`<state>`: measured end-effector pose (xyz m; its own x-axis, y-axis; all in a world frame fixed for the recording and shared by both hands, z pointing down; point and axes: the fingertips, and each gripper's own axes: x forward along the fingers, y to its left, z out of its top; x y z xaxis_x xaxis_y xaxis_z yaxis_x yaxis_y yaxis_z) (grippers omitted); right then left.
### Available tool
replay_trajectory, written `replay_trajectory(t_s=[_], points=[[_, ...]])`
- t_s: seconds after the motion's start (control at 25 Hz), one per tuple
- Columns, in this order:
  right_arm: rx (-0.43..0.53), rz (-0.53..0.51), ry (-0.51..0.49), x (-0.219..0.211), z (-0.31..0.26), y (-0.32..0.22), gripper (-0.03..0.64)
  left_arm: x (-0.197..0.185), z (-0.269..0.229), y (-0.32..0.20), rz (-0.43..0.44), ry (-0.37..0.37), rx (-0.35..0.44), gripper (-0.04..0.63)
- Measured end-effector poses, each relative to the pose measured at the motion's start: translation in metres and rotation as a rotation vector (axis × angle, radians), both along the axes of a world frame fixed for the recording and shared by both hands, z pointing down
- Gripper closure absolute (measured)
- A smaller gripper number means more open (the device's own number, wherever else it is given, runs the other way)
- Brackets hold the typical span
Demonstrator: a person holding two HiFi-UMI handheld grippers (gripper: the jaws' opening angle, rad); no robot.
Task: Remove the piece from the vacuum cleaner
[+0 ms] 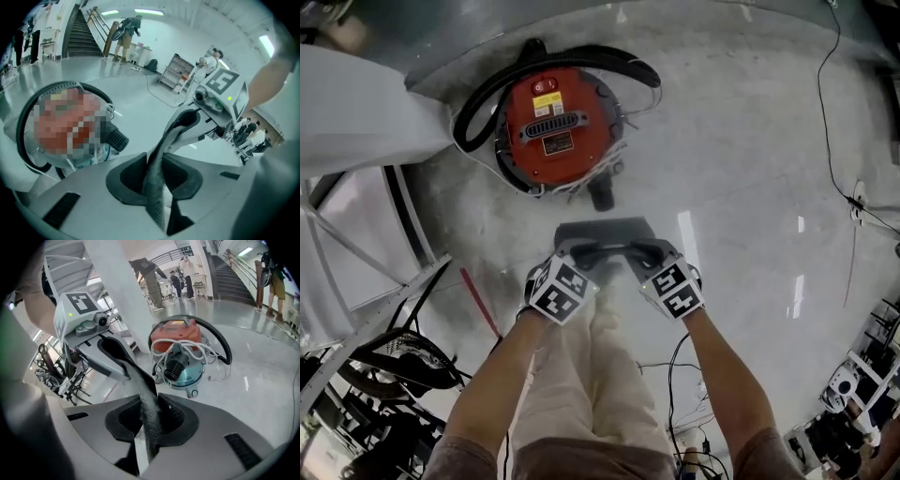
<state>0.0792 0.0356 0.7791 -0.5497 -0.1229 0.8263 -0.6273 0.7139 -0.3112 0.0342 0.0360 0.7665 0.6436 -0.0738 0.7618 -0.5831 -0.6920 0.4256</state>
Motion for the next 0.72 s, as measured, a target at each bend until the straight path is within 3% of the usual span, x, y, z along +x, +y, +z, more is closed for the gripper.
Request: replay_trajectory(t_s=[0.4,0.72], points=[[0.116,0.047,-0.064,-0.013,-0.157,-0.022,0.563,-0.015,-0.155,-0.017,-0.039,0.054,0.062,0.517],[0.237,0.154,-0.128,-0.013,-0.298,-0.046,0.554,-0.018,-0.298,-0.041,0.011,0.088,0.201,0.512]])
